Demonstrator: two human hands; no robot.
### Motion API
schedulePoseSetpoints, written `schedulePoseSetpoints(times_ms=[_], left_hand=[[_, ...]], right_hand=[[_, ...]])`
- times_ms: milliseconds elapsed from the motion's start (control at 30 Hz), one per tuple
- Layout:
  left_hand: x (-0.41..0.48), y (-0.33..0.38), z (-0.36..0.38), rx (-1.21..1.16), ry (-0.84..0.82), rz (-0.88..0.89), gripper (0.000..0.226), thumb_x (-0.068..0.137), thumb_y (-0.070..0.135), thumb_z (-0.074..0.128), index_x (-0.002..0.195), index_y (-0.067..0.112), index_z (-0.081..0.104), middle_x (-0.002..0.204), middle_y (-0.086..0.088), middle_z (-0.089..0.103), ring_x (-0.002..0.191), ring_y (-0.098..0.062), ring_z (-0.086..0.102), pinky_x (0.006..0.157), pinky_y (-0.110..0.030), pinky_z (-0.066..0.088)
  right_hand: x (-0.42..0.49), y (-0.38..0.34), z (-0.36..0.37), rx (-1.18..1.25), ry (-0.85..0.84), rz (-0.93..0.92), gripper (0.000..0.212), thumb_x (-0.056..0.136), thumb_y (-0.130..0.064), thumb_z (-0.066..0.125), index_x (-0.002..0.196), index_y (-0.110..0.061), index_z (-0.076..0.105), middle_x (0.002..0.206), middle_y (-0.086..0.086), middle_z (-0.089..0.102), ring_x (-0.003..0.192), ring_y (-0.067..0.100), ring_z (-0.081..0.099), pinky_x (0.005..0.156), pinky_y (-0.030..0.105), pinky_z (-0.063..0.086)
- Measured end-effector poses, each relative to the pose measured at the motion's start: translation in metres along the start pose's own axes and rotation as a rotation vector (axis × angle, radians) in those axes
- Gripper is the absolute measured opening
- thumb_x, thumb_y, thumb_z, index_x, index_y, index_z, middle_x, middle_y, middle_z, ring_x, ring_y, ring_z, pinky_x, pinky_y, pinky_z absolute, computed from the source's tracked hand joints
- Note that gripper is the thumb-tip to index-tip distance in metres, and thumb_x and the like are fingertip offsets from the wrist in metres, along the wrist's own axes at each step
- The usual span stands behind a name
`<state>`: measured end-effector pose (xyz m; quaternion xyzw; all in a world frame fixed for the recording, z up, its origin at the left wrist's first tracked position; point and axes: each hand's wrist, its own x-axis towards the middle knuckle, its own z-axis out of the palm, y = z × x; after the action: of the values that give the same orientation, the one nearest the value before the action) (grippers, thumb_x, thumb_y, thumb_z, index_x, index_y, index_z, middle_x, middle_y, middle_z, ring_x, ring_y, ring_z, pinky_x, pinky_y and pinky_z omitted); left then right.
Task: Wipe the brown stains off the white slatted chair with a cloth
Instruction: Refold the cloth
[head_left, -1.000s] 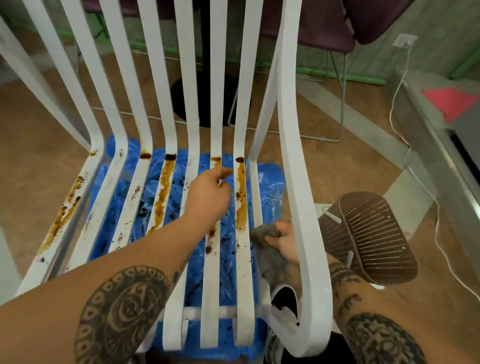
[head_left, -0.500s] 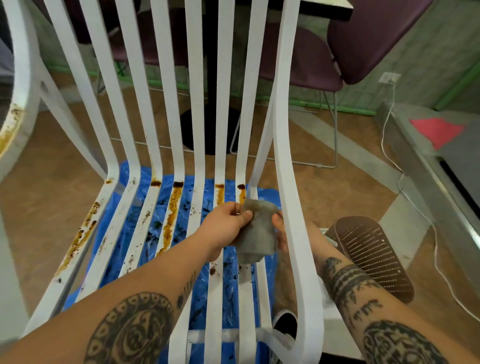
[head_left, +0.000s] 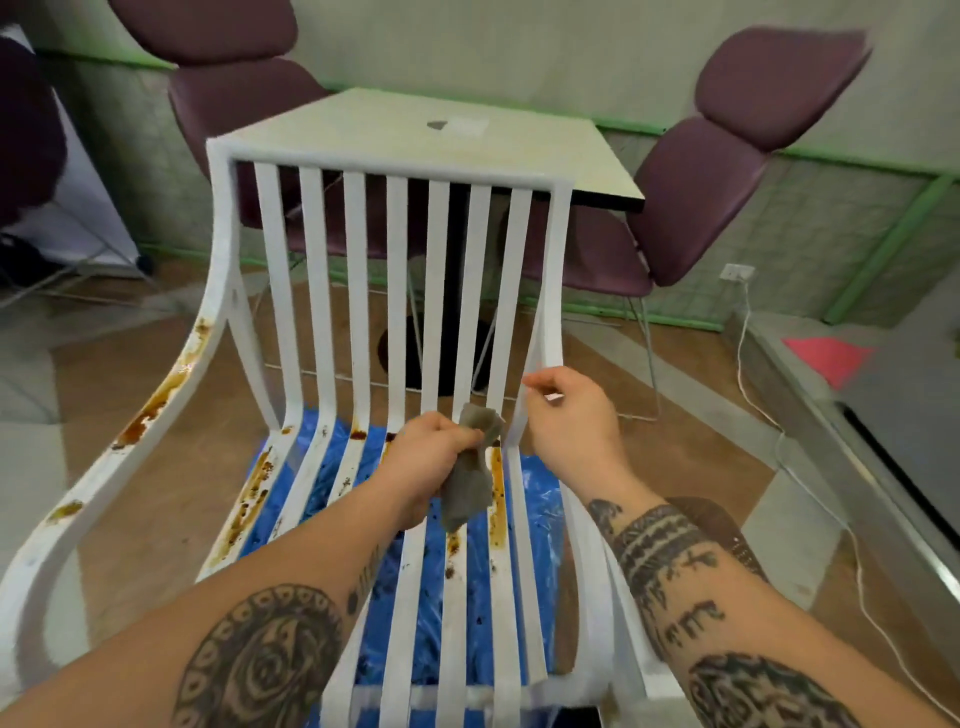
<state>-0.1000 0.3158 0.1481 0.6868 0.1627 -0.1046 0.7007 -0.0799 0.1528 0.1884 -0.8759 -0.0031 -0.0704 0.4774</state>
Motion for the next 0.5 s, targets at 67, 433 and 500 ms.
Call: schedulePoseSetpoints(times_ms=[67,433,500], left_hand=[[-0.016,0.018,-0.006,-0.104,-0.042,0.017,0.012,0.088,0.014,0.066,0.091,0.005,0.059,0.089,-0.015,0.067,0.083,-0.032,0.066,0.067,-0.039,0.052],[-0.077,0.063,-0.04,-0.245,-0.03,0.149,0.026,0.093,0.007,0.066,0.068,0.012,0.058,0.075,-0.015,0.067,0.062,-0.024,0.067,0.063,-0.037,0.056],[-0.09,0.069,-0.043,-0.295,-0.071,0.169,0.015,0.093,0.019,0.068,0.083,0.009,0.065,0.086,-0.017,0.07,0.07,-0.026,0.068,0.07,-0.04,0.056]], right_hand=[[-0.01,-0.026,0.011,-0.005,-0.112,-0.033,0.036,0.102,-0.031,0.054,0.136,-0.021,0.058,0.129,-0.001,0.061,0.104,0.006,0.063,0.08,0.014,0.048],[-0.045,-0.089,0.013,0.025,-0.057,-0.095,0.026,0.097,-0.042,0.062,0.088,-0.02,0.073,0.08,-0.003,0.069,0.076,0.014,0.064,0.064,0.027,0.05],[-0.047,-0.097,0.006,0.034,-0.087,-0.096,0.026,0.097,-0.043,0.061,0.089,-0.021,0.072,0.082,-0.002,0.069,0.078,0.014,0.065,0.07,0.032,0.056]])
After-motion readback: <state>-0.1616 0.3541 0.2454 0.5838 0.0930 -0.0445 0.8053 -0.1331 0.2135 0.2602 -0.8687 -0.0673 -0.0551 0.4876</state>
